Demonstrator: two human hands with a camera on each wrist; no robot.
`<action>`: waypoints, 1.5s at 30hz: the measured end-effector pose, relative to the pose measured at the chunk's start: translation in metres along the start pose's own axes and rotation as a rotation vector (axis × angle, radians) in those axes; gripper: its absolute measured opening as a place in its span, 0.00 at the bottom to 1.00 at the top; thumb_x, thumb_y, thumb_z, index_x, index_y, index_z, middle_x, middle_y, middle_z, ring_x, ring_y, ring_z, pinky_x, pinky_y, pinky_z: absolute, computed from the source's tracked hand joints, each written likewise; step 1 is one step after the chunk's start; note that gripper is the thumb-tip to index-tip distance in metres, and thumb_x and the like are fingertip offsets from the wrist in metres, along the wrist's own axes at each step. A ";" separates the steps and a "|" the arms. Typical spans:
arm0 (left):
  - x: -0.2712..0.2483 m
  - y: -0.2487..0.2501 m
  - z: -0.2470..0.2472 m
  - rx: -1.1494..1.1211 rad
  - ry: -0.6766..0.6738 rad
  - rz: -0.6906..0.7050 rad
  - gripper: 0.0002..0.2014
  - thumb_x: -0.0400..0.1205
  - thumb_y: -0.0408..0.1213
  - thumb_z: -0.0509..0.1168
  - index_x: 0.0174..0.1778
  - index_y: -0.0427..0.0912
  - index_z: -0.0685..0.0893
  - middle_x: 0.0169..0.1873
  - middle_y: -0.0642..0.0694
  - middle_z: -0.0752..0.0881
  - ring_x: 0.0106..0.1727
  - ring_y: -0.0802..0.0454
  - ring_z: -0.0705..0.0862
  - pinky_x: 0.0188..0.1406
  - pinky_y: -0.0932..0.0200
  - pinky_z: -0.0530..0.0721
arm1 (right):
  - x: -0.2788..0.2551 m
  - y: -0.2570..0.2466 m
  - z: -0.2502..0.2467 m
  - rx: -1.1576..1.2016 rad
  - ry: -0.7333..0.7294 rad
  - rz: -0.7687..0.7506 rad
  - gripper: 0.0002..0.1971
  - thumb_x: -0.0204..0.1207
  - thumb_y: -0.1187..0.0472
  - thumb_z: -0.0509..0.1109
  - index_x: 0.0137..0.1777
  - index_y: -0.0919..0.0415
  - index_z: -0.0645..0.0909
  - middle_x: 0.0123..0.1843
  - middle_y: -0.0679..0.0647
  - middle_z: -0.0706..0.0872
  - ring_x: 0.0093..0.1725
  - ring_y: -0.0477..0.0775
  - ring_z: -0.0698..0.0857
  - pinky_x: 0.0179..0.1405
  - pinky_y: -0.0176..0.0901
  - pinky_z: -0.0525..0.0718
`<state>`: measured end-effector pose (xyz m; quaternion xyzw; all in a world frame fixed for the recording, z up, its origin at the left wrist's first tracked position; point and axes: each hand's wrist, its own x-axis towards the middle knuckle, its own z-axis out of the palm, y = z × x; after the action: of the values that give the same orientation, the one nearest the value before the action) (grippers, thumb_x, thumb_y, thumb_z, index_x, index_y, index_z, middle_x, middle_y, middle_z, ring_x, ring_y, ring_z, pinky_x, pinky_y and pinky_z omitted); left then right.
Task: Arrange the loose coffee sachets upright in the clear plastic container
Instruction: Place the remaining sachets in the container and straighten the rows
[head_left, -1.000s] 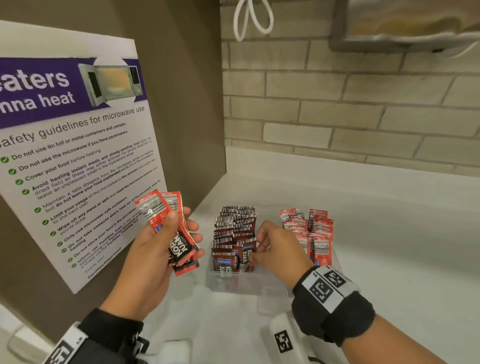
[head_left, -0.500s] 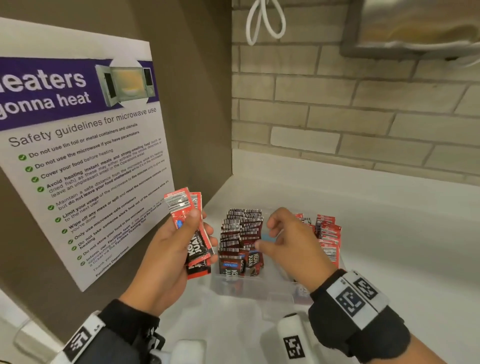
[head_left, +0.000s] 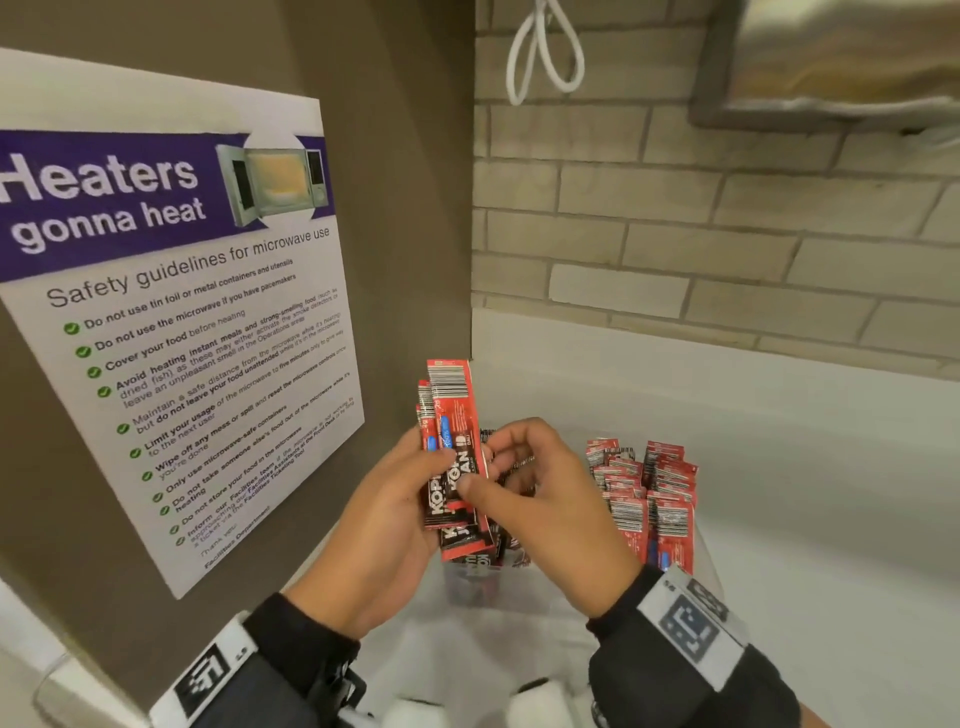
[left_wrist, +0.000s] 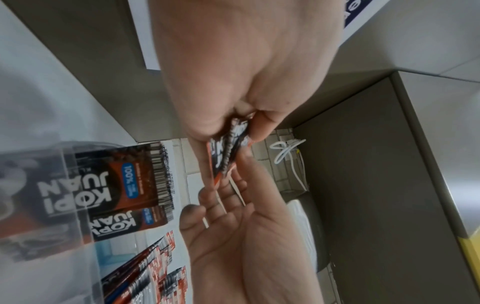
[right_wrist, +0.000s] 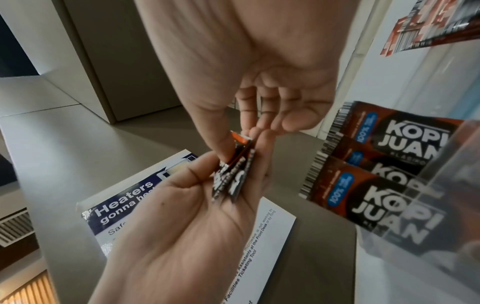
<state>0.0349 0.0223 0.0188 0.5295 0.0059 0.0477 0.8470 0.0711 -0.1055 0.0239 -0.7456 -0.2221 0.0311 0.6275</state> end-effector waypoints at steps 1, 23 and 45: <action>0.000 -0.001 -0.001 0.022 -0.002 0.017 0.23 0.75 0.34 0.59 0.68 0.42 0.79 0.56 0.37 0.89 0.57 0.41 0.88 0.54 0.47 0.85 | 0.000 0.001 0.000 -0.016 0.017 -0.007 0.13 0.71 0.61 0.76 0.52 0.52 0.77 0.45 0.48 0.81 0.36 0.46 0.77 0.42 0.44 0.83; 0.000 -0.001 0.012 -0.006 0.057 0.132 0.13 0.78 0.31 0.62 0.58 0.36 0.83 0.49 0.36 0.90 0.45 0.45 0.90 0.39 0.52 0.89 | 0.000 -0.003 -0.016 -0.284 0.093 -0.352 0.11 0.76 0.60 0.67 0.55 0.52 0.86 0.52 0.42 0.73 0.49 0.39 0.78 0.46 0.25 0.77; 0.002 0.033 0.021 0.865 0.029 0.406 0.11 0.74 0.38 0.74 0.43 0.58 0.81 0.31 0.64 0.86 0.28 0.69 0.82 0.24 0.75 0.75 | -0.003 -0.029 -0.054 -0.448 0.022 -0.291 0.11 0.71 0.63 0.74 0.48 0.45 0.83 0.43 0.41 0.83 0.42 0.41 0.78 0.41 0.26 0.74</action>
<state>0.0358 0.0179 0.0575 0.8233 -0.0665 0.2128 0.5221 0.0776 -0.1531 0.0625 -0.8264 -0.3215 -0.1173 0.4472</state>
